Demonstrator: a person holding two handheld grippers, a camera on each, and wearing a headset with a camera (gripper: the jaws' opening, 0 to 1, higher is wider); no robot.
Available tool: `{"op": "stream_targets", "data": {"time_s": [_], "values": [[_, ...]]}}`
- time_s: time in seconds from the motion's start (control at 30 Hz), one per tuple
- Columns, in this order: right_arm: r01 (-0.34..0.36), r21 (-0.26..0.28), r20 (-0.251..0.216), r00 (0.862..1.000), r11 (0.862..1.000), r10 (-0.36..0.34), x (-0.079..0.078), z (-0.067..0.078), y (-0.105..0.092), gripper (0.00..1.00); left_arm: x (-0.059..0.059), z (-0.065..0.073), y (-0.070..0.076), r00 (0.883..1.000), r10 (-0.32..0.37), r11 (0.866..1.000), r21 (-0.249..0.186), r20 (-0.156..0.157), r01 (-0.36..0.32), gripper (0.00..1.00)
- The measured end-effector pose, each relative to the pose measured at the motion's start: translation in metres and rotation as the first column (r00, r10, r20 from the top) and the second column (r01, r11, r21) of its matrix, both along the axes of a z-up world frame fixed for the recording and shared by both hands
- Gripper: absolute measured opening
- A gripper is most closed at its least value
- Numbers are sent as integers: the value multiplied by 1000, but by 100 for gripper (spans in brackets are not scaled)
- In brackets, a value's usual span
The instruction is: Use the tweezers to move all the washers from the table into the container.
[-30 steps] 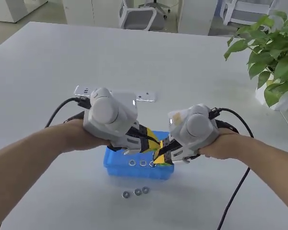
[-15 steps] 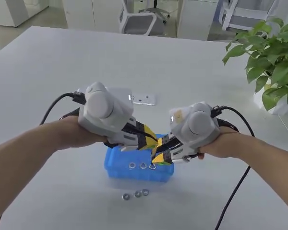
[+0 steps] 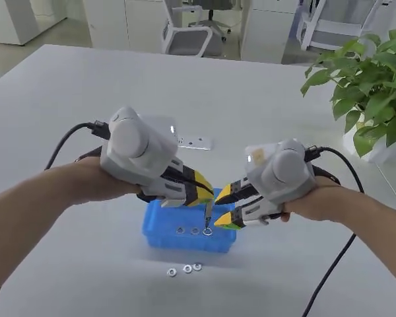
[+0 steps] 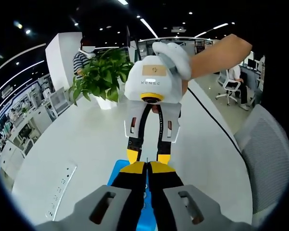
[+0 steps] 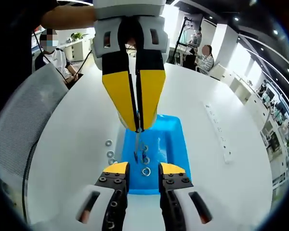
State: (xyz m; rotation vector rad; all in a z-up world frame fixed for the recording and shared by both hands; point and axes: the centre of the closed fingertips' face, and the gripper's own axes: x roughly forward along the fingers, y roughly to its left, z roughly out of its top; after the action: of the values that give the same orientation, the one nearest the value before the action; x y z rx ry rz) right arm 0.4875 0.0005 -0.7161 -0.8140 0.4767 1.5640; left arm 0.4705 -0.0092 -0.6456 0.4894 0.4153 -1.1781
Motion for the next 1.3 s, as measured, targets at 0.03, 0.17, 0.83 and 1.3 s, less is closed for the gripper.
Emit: {"op": "stream_targets", "data": {"time_s": [0.03, 0.17, 0.83, 1.3], "values": [[15, 5, -6, 1000, 1000, -15, -1, 2, -2, 27, -2, 1, 0, 1000, 0, 1000, 0, 2, 0, 5], [45, 22, -10, 999, 999, -45, -5, 8, -6, 31, -7, 5, 0, 1000, -1, 1000, 0, 0, 1, 5], [200, 89, -39, 980, 976, -197, -29, 17, -29, 52, -35, 5, 13, 1000, -7, 1000, 14, -6, 7, 5], [286, 109, -69, 958, 952, -279, -43, 9, -33, 64, -49, -8, 27, 1000, 1, 1000, 13, -18, -1, 5]]}}
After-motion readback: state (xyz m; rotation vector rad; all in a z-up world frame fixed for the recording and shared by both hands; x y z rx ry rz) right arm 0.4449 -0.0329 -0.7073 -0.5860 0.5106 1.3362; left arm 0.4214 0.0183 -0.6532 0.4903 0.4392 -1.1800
